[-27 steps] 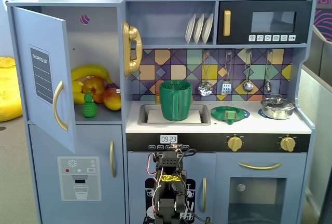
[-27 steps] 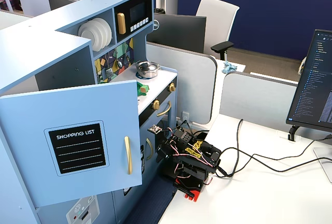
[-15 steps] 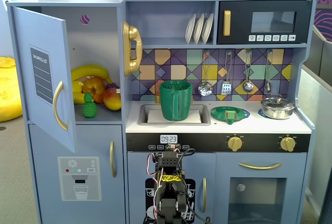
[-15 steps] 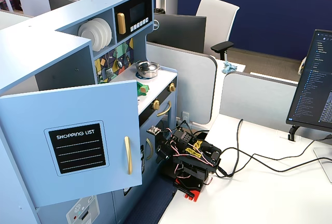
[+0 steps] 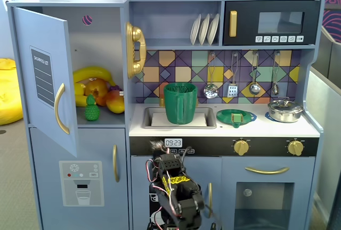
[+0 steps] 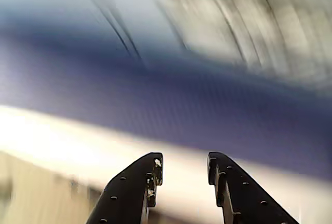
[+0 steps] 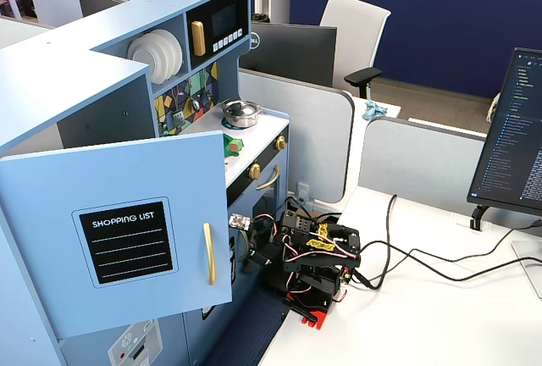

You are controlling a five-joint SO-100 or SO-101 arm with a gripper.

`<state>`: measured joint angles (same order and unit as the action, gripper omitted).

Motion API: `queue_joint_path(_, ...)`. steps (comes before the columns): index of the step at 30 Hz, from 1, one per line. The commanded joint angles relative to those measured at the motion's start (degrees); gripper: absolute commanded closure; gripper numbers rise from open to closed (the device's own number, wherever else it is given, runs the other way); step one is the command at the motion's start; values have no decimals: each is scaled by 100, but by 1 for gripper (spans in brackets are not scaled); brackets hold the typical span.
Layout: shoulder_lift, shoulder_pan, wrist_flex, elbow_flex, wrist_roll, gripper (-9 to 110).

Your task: Pick up the green pineapple from the left cabinet and place it in the green recipient

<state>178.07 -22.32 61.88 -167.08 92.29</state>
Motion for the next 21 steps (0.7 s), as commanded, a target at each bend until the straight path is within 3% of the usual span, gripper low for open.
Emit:
queue_joint_path(1,-422,-747,-1055,914,272,101)
queue_joint_path(11,-1661,-1731,-3173,2118,1099,100)
queue_joint_path(21,-3190,-1749,-4843,3322,413,76)
